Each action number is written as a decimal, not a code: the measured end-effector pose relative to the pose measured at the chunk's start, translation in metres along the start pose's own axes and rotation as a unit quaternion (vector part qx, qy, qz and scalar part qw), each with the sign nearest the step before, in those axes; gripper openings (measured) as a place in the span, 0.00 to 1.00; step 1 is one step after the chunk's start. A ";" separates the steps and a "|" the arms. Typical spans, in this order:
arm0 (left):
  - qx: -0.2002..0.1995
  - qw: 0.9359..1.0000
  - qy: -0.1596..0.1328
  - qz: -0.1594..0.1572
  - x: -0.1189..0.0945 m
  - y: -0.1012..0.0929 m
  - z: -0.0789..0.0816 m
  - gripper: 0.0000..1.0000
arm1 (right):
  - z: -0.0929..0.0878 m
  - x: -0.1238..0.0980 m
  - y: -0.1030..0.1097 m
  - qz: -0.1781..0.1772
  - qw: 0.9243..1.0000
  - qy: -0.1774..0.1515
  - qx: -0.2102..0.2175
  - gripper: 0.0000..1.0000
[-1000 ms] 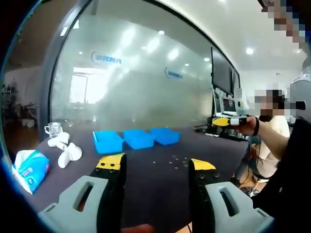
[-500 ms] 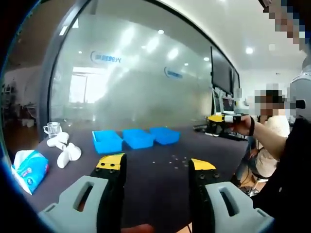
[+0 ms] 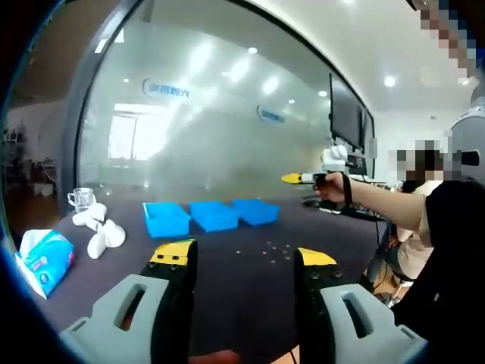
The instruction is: Sort the screws, nuts, and washers into the corresponding bins
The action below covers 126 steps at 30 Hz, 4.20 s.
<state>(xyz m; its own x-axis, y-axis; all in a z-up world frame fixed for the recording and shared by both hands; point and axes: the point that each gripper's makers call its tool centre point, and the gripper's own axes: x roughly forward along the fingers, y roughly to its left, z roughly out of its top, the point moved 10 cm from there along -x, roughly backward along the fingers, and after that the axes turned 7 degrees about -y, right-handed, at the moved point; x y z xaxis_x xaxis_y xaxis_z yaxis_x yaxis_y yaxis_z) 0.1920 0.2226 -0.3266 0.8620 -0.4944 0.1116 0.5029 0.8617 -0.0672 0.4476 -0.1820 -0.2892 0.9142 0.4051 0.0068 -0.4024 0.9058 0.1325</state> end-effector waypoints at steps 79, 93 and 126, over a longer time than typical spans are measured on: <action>0.003 1.000 0.001 -0.022 0.016 -0.006 -0.001 0.49 | -0.028 -0.180 0.026 0.001 0.997 -0.048 -0.068 0.32; -0.004 1.000 0.013 -0.022 0.017 -0.008 -0.008 0.49 | -0.041 -0.241 0.019 -0.054 0.992 -0.069 -0.091 0.32; 0.010 1.000 0.014 -0.011 0.011 -0.005 -0.001 0.49 | -0.046 -0.240 0.049 -0.003 0.995 -0.054 -0.083 0.32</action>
<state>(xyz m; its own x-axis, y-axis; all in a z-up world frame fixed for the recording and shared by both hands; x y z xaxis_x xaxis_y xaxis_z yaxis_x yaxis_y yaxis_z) 0.1993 0.2129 -0.3262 0.8528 -0.5151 0.0858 0.5198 0.8531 -0.0449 0.2061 -0.2296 -0.3302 0.9125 0.3929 0.1139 -0.3918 0.9195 -0.0335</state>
